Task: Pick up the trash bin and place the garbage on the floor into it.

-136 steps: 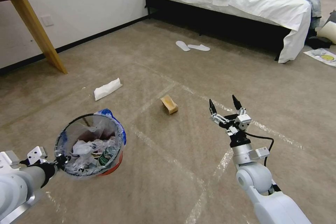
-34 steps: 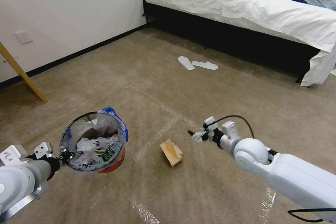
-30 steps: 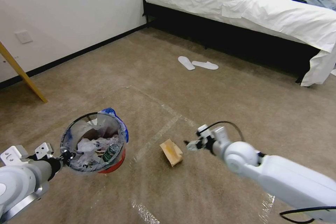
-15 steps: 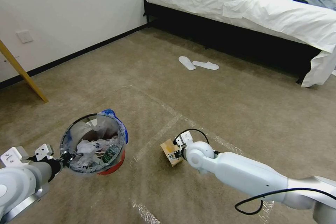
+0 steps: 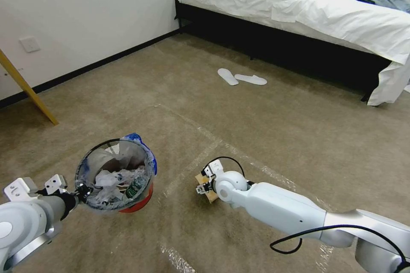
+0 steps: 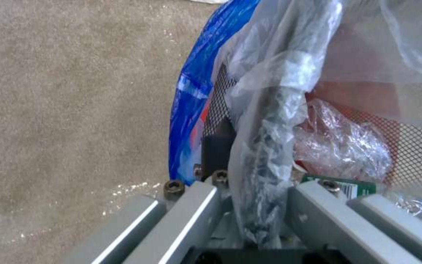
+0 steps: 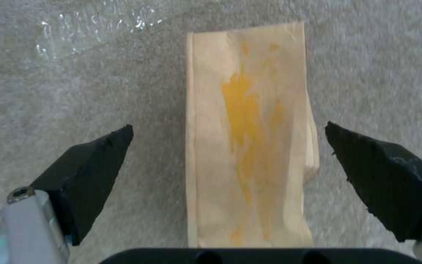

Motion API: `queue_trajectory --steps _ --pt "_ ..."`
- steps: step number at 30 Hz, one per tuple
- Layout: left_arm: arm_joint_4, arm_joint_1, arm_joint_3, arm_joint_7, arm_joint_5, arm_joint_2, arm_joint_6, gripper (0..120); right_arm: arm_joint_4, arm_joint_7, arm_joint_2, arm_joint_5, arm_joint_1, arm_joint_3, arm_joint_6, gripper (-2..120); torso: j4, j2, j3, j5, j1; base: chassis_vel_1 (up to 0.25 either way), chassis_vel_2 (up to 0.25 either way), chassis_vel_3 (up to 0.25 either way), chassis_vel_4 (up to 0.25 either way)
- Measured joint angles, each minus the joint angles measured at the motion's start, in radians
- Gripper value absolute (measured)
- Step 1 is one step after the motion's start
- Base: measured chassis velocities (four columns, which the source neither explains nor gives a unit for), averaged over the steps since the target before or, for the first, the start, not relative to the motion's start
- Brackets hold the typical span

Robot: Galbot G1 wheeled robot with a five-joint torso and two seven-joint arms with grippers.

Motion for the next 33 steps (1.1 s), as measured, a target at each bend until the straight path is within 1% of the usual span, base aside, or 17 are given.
queue_trajectory --steps 4,14,25,33 --pt "0.000 0.001 0.002 0.005 0.008 -0.004 0.000 0 -0.036 -0.021 0.019 -0.062 -0.004 -0.001 0.013 100 0.0000 0.000 0.000 0.0000 0.000 0.000 0.000 0.000 0.000" --pt "0.003 -0.001 0.006 0.014 0.018 -0.007 -0.003 0 -0.076 -0.032 0.023 -0.100 -0.015 0.000 0.023 100 0.0000 0.000 0.000 -0.0001 0.000 0.000 0.000 0.000 0.000" --pt "0.004 -0.001 0.012 0.021 0.026 -0.009 -0.004 0 -0.096 -0.037 0.038 -0.095 -0.025 0.002 0.021 100 -0.0001 0.000 0.000 0.0000 0.000 0.000 0.000 0.000 0.000" --pt "-0.002 0.002 0.013 0.026 0.033 -0.008 -0.008 0 -0.138 -0.017 0.075 -0.112 -0.037 0.000 0.035 100 0.0000 0.000 0.000 0.0000 0.000 0.000 0.000 0.000 0.000"
